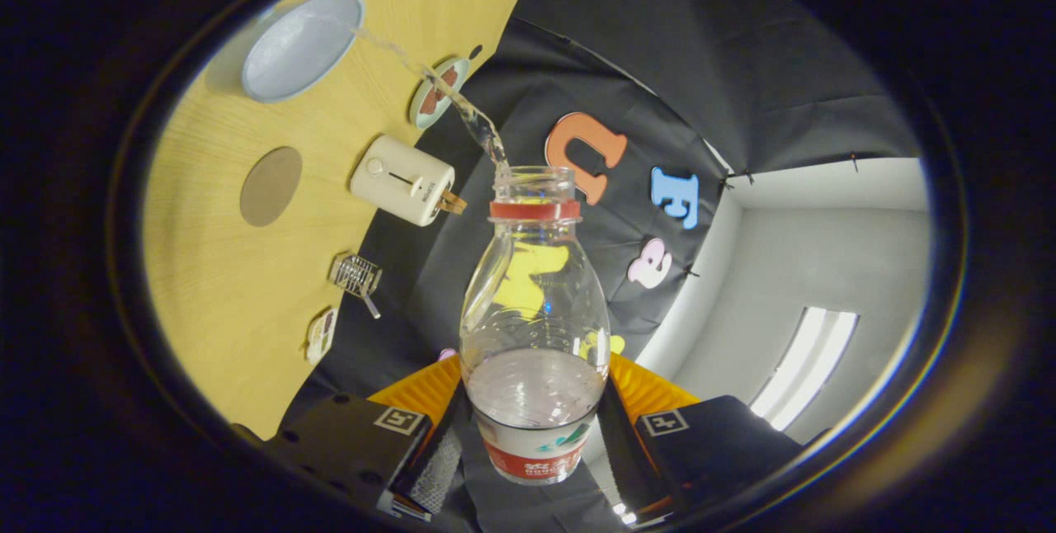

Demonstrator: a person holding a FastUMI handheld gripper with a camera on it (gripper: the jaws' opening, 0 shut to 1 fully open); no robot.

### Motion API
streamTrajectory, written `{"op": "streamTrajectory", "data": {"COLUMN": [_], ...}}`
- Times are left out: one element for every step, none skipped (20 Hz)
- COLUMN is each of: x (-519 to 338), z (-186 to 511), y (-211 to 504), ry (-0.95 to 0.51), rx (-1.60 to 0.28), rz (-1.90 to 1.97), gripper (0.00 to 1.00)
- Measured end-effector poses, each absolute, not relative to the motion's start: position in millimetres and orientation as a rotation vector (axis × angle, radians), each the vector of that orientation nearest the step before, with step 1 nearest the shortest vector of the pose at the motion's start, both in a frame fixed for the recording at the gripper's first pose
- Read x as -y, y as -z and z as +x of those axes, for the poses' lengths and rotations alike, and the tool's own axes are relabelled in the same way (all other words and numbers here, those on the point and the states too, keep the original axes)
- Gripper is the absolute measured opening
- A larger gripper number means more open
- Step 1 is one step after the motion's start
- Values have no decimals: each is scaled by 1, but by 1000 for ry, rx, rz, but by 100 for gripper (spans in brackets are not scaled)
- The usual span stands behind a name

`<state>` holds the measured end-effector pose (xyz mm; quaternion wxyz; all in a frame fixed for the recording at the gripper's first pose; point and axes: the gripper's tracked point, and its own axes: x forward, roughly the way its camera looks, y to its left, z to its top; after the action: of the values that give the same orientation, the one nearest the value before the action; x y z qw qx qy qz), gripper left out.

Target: Take the bottle from table, then pour the juice into the cup, finally place the bottle on the coaster

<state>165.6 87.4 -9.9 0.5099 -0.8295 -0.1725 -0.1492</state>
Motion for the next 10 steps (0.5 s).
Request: {"op": "streamTrajectory", "data": {"x": [-88,-89,-90,-91,-93,-95,-96,-97,-100,-100], "z": [164,164,162,161,160,158,156,157,157,157], "y": [6,3,-1,-5,-9,-13,-16,-21,-24,-24], "ry": [361,368,378,384,391,399,405,411,420,422], "rx": [421,429,439,447,457,466,480,494,503,506], "rz": [-2002,-2008,-2015,-2022,-2030,-2036,-2042,-2049,-2056,-2058], "gripper": [80,80,80,80,80,80,80,80,80,80]}}
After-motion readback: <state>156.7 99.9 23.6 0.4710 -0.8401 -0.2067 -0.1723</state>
